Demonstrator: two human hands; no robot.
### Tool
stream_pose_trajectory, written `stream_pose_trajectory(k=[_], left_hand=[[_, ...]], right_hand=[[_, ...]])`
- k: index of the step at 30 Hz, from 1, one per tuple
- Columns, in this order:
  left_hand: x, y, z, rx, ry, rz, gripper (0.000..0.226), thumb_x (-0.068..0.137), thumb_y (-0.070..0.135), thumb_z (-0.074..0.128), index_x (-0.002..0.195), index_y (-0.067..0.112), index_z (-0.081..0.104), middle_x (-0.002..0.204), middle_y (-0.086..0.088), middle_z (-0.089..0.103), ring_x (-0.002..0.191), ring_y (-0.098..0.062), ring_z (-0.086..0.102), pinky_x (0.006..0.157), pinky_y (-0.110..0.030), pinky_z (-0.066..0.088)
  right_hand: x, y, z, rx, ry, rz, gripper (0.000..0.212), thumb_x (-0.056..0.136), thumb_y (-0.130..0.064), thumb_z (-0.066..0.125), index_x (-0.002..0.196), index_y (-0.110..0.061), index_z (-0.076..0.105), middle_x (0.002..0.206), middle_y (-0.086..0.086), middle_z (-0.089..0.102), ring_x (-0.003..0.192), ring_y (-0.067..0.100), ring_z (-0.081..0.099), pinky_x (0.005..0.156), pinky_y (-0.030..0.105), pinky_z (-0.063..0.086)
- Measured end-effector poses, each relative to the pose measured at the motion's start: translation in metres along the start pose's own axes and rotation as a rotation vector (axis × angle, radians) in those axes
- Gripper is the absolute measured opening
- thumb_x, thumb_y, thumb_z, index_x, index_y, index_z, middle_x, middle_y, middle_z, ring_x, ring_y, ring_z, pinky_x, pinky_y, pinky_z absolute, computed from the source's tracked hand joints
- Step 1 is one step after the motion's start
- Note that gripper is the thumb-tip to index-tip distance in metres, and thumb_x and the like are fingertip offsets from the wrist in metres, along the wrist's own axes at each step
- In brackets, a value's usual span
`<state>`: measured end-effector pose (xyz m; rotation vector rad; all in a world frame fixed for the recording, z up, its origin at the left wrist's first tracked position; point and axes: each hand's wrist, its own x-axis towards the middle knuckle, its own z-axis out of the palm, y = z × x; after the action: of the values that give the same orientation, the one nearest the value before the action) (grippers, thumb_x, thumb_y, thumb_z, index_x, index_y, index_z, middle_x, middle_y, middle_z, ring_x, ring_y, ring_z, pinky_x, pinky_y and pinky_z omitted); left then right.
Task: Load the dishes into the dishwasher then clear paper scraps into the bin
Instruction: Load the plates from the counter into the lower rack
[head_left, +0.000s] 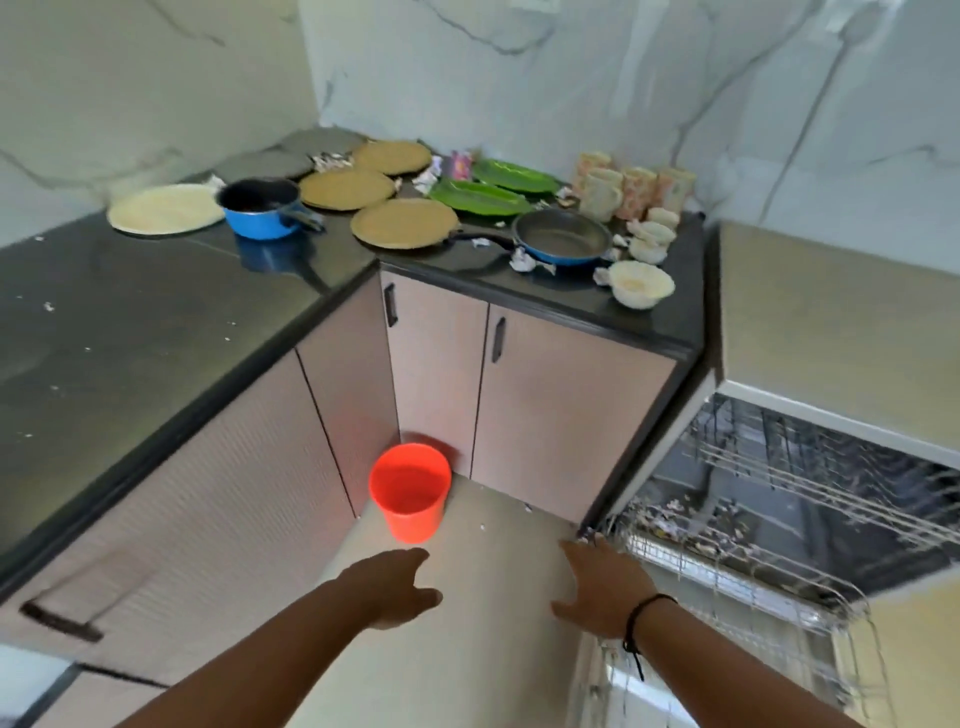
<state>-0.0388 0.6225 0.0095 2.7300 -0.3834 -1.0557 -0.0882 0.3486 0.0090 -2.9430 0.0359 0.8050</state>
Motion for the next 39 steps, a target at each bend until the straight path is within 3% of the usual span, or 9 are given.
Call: stream_pose_trajectory(k=[12, 19, 25, 27, 29, 35, 39], left_hand=[[0.08, -0.035, -0.161, -0.146, 0.286, 0.056, 0.064, 0.092, 0.049, 0.051, 0.148, 0.025, 0.03, 0.153, 0.004, 0.033, 0.138, -0.016, 0.034, 0.108, -0.026, 0.029], [0.137, -0.043, -0.281, -0.37, 0.473, -0.011, 0.064, 0.092, 0.049, 0.054, 0.147, 0.024, 0.031, 0.154, 0.0, 0.032, 0.139, -0.018, 0.032, 0.111, -0.031, 0.027], [0.186, -0.057, -0.385, -0.543, 0.629, 0.049, 0.055, 0.091, 0.045, 0.057, 0.14, 0.026, 0.041, 0.143, 0.0, 0.047, 0.124, -0.015, 0.048, 0.097, -0.03, 0.038], [0.21, -0.066, -0.423, -0.569, 0.648, 0.073, 0.055, 0.09, 0.046, 0.058, 0.139, 0.027, 0.043, 0.142, -0.001, 0.047, 0.125, -0.019, 0.048, 0.1, -0.034, 0.04], [0.233, -0.075, -0.456, -0.589, 0.646, 0.092, 0.054, 0.089, 0.048, 0.058, 0.136, 0.026, 0.044, 0.142, -0.001, 0.047, 0.126, -0.021, 0.046, 0.104, -0.039, 0.04], [0.301, -0.102, -0.518, -0.632, 0.437, 0.019, 0.064, 0.088, 0.047, 0.061, 0.14, 0.016, 0.039, 0.145, -0.009, 0.042, 0.126, -0.025, 0.046, 0.091, -0.031, 0.038], [0.335, -0.118, -0.535, -0.711, 0.313, -0.119, 0.085, 0.086, 0.049, 0.063, 0.148, 0.008, 0.022, 0.152, -0.014, 0.031, 0.133, -0.032, 0.038, 0.102, -0.039, 0.037]], right_hand=[[0.161, -0.076, -0.14, 0.081, 0.231, -0.178, 0.085, 0.086, -0.058, 0.052, 0.152, -0.021, 0.014, 0.156, 0.0, 0.026, 0.146, 0.025, 0.013, 0.114, 0.038, 0.026], [0.261, -0.107, -0.26, 0.235, 0.313, -0.305, 0.081, 0.086, -0.056, 0.056, 0.15, -0.024, 0.018, 0.156, -0.002, 0.026, 0.146, 0.02, 0.015, 0.115, 0.038, 0.023], [0.328, -0.139, -0.347, 0.472, 0.35, -0.305, 0.075, 0.085, -0.048, 0.061, 0.147, -0.022, 0.027, 0.151, 0.002, 0.036, 0.136, 0.021, 0.037, 0.108, 0.036, 0.035], [0.35, -0.147, -0.369, 0.499, 0.364, -0.284, 0.072, 0.086, -0.043, 0.062, 0.146, -0.022, 0.028, 0.148, 0.005, 0.039, 0.132, 0.023, 0.041, 0.105, 0.035, 0.037], [0.37, -0.154, -0.384, 0.487, 0.371, -0.251, 0.072, 0.086, -0.043, 0.063, 0.146, -0.023, 0.028, 0.148, 0.004, 0.041, 0.13, 0.023, 0.044, 0.104, 0.035, 0.038], [0.422, -0.162, -0.414, 0.484, 0.363, -0.103, 0.074, 0.086, -0.044, 0.064, 0.146, -0.021, 0.029, 0.149, 0.001, 0.038, 0.131, 0.02, 0.043, 0.104, 0.032, 0.037], [0.457, -0.154, -0.426, 0.461, 0.333, 0.045, 0.073, 0.083, -0.045, 0.063, 0.143, -0.015, 0.034, 0.143, 0.007, 0.044, 0.124, 0.024, 0.049, 0.099, 0.036, 0.043]])
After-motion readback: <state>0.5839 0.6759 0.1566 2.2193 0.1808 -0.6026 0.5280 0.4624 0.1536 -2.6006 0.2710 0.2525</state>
